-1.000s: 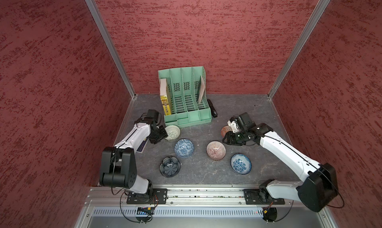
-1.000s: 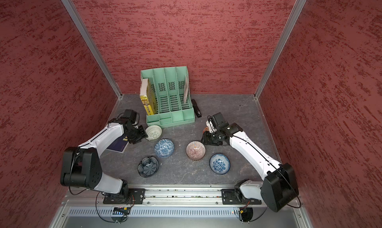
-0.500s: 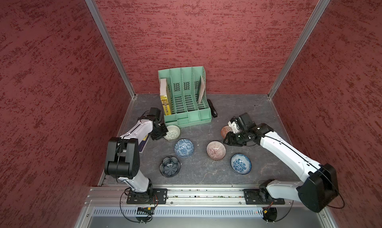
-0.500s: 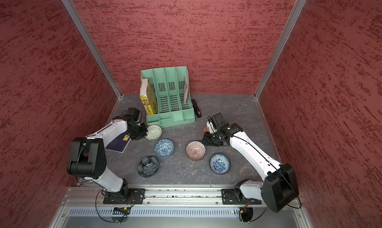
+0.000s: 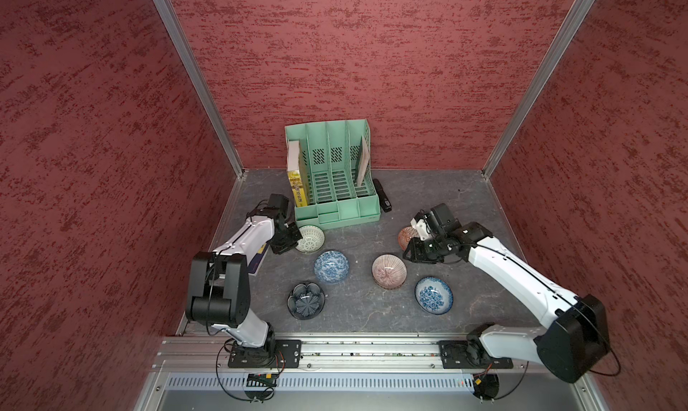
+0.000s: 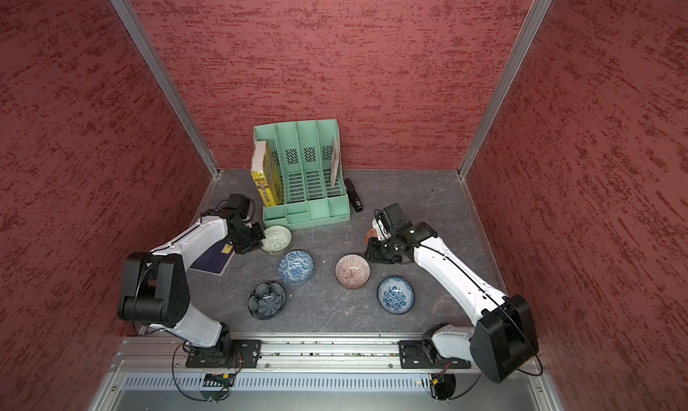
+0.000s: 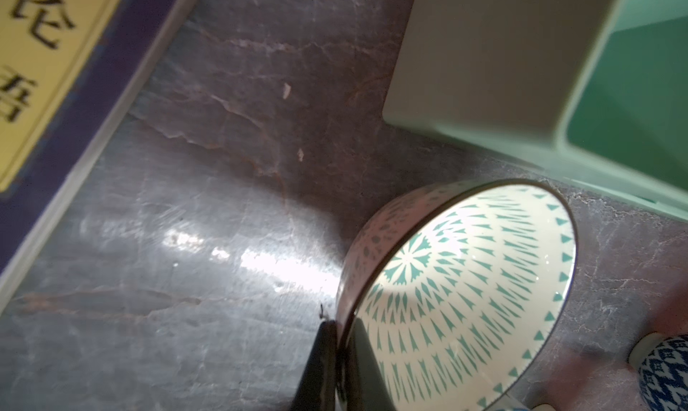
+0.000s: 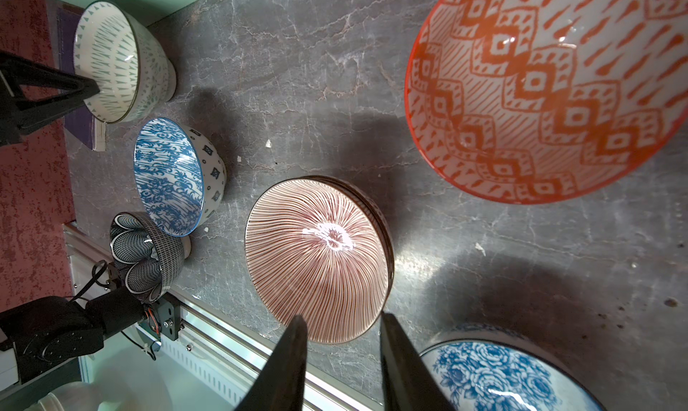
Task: Stack the bowls
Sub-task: Pick up the bowl from the center of the board.
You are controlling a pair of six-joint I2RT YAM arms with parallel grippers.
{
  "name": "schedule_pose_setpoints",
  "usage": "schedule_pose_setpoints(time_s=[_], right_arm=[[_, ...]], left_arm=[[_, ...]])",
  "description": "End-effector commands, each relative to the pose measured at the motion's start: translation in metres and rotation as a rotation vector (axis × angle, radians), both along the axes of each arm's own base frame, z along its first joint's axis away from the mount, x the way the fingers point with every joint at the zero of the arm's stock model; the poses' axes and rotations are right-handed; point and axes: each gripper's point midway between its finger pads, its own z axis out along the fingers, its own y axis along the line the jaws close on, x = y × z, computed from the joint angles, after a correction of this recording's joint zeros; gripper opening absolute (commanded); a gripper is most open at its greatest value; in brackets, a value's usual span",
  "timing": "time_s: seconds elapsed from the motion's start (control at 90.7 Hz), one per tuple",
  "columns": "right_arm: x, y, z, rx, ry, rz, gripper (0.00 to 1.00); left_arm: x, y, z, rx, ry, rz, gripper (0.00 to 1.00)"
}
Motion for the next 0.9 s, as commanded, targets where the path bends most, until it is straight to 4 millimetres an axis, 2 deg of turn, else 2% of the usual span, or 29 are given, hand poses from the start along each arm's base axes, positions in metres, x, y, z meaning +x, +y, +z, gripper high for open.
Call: schedule_pose_setpoints(time_s=[0.0, 0.165, 0.242, 0.419, 0.518, 0.639, 0.749, 0.893], right_arm=[[0.001, 0.001, 0.012, 0.003, -0.027, 0.005, 0.35], [0.003, 0.003, 0.026, 0.02, -0.046, 0.007, 0.36], [0.002, 0.005, 0.035, 0.037, -0.048, 0.013, 0.36], [-0.001, 0.01, 0.059, 0.079, -0.067, 0.025, 0.37], [-0.003, 0.013, 0.071, 0.096, -0.072, 0.035, 0.37], [-0.007, 0.016, 0.079, 0.103, -0.075, 0.048, 0.37], [-0.011, 0.018, 0.082, 0.106, -0.07, 0.059, 0.38], [-0.013, 0.02, 0.081, 0.101, -0.065, 0.068, 0.4]], left_arm=[[-0.014, 0.001, 0.034, -0.006, -0.048, -0.014, 0.0], [-0.037, -0.004, 0.079, -0.03, -0.107, -0.058, 0.0], [-0.045, -0.014, 0.101, -0.066, -0.144, -0.104, 0.0], [-0.067, -0.074, 0.136, -0.12, -0.192, -0.304, 0.0], [-0.075, -0.113, 0.145, -0.159, -0.205, -0.404, 0.0], [-0.08, -0.148, 0.145, -0.18, -0.196, -0.479, 0.0], [-0.082, -0.175, 0.145, -0.179, -0.19, -0.544, 0.0], [-0.08, -0.202, 0.137, -0.172, -0.171, -0.599, 0.0]])
